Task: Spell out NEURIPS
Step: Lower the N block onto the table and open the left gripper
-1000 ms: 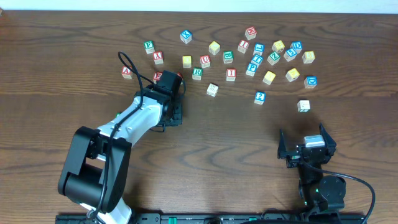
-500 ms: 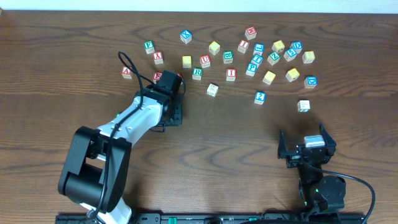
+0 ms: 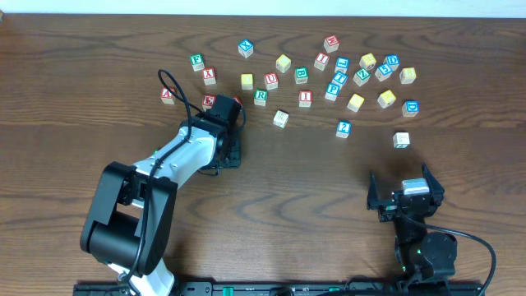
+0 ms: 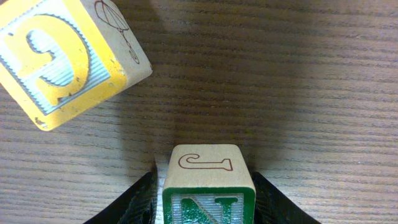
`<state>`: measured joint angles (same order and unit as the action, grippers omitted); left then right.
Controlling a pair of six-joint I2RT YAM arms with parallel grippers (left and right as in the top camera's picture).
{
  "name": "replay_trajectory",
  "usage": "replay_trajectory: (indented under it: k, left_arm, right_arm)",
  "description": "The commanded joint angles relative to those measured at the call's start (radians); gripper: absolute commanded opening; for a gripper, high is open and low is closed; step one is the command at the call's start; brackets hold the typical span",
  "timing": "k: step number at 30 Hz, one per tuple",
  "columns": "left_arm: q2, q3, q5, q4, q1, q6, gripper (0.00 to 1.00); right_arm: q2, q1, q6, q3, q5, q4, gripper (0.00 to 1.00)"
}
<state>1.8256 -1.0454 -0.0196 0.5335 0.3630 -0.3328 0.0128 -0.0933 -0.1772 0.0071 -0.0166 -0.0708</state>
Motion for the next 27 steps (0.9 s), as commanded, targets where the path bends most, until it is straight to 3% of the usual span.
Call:
replay_trajectory:
  k: [1, 27]
  left_arm:
    - [0.009, 0.006, 0.012, 0.003, 0.0, -0.001, 0.47]
    - [-0.017, -0.021, 0.002, 0.029, 0.0, 0.004, 0.47]
  right_arm:
    - [-0.005, 0.009, -0.007, -0.002, 0.001, -0.004, 0.99]
    - [-0.005, 0.009, -0.007, -0.002, 0.001, -0.004, 0.99]
